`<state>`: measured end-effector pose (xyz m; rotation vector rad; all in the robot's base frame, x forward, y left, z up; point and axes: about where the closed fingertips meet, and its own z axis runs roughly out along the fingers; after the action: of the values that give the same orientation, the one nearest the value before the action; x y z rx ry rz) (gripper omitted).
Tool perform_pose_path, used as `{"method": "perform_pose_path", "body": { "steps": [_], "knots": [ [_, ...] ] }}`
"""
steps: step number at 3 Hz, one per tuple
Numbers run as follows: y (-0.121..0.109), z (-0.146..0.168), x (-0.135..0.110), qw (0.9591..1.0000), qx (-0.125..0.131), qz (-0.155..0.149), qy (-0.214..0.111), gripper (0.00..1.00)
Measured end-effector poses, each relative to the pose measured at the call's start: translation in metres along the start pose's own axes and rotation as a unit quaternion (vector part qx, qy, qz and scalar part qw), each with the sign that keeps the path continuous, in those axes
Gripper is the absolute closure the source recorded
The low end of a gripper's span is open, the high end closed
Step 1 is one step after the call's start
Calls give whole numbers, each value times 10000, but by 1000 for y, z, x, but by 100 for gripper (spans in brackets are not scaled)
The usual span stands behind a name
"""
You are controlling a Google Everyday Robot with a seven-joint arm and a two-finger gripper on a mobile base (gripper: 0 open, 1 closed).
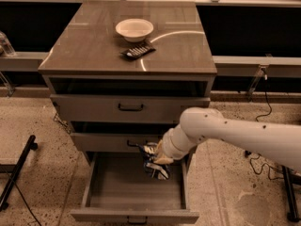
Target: Place blue chip bag into bottom drawer
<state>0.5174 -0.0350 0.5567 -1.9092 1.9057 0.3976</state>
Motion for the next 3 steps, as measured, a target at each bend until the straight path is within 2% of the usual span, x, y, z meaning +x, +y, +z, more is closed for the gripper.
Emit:
{"method": "perform_pose_path", "body": {
  "steps": [1, 2, 3],
  "knots": [
    [8, 20, 42, 9998, 11, 21, -185, 100],
    [15, 40, 65, 9975, 105, -81, -688, 100],
    [20, 45, 71, 9970, 86, -311, -706, 100]
  ]
}}
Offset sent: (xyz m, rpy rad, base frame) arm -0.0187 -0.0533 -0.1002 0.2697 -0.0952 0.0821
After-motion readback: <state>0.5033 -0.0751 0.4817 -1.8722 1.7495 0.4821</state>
